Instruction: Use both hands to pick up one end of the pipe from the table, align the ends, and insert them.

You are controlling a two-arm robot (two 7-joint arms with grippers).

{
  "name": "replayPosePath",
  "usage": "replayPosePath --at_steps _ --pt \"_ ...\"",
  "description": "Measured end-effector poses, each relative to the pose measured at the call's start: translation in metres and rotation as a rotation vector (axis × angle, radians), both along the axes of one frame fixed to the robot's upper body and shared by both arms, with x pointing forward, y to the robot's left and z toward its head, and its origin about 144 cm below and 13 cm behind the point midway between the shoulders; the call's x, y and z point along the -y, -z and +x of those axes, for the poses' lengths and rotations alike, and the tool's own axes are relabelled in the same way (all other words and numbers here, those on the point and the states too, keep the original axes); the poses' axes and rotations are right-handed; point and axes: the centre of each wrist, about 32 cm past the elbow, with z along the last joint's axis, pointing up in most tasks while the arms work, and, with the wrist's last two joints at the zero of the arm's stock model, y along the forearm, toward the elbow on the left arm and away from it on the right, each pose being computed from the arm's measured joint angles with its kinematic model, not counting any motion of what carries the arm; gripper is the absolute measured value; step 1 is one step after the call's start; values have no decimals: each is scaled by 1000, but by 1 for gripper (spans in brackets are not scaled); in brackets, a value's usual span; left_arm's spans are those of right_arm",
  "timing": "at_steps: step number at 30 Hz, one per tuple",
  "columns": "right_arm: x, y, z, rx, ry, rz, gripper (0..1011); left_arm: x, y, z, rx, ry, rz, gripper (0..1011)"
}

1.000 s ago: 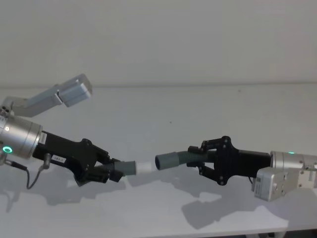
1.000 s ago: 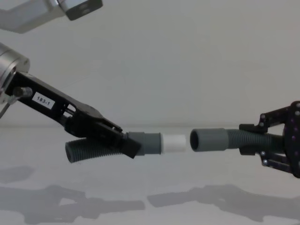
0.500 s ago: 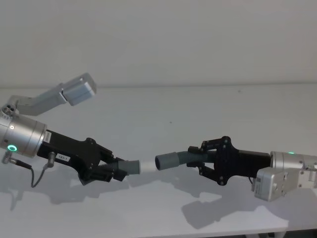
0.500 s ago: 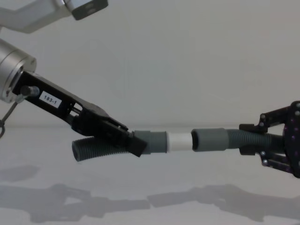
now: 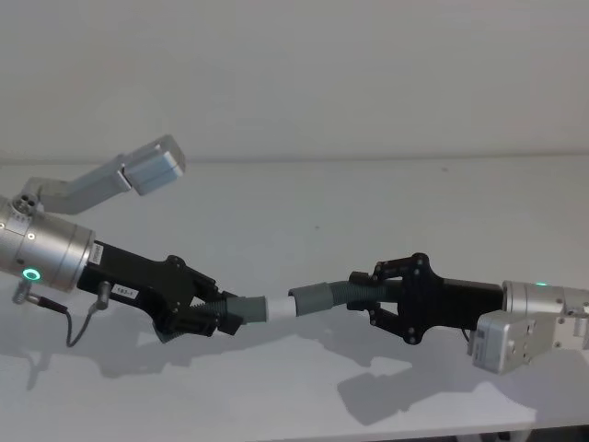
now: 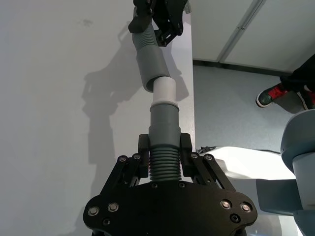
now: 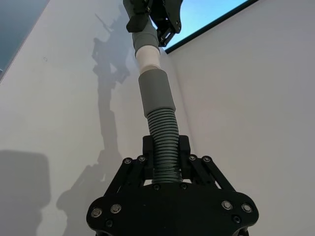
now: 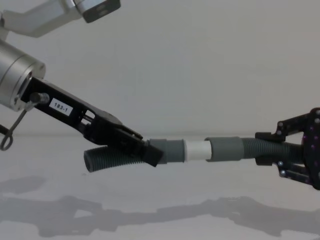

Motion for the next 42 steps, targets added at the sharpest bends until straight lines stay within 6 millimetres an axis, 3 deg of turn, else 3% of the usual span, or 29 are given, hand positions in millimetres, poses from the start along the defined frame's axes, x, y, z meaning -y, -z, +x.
replayPosePath --at_steps 42 --pt "0 0 0 0 0 0 266 1 4 2 -3 -2 -7 327"
